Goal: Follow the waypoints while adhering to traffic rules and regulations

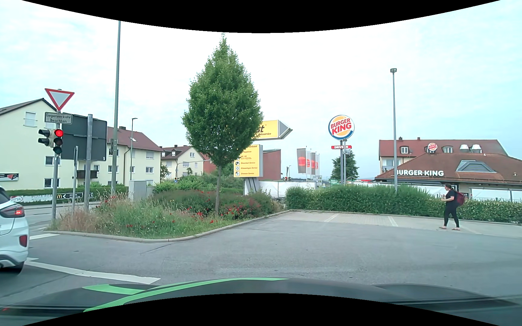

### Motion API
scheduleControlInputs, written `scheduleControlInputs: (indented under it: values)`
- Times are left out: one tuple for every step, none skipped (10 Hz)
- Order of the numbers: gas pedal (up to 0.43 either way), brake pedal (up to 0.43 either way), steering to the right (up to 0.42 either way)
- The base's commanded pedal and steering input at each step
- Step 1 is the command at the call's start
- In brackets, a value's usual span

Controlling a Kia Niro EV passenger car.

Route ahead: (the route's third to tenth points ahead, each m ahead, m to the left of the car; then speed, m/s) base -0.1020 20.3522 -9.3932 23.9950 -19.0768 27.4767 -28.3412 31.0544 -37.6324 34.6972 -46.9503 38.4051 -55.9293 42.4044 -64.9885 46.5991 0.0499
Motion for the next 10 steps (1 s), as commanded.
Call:
scheduleControlInputs:
  values:
    - [0.0,0.134,-0.359]
    - [0.0,0.159,-0.359]
    - [0.0,0.195,-0.359]
    - [0.0,0.232,-0.359]
    - [0.0,0.268,-0.359]
    - [0.0,0.28,-0.36]
    - [0.0,0.28,-0.359]
    - [0.0,0.28,-0.36]
    - [0.0,0.287,-0.36]
    - [0.0,0.28,-0.359]
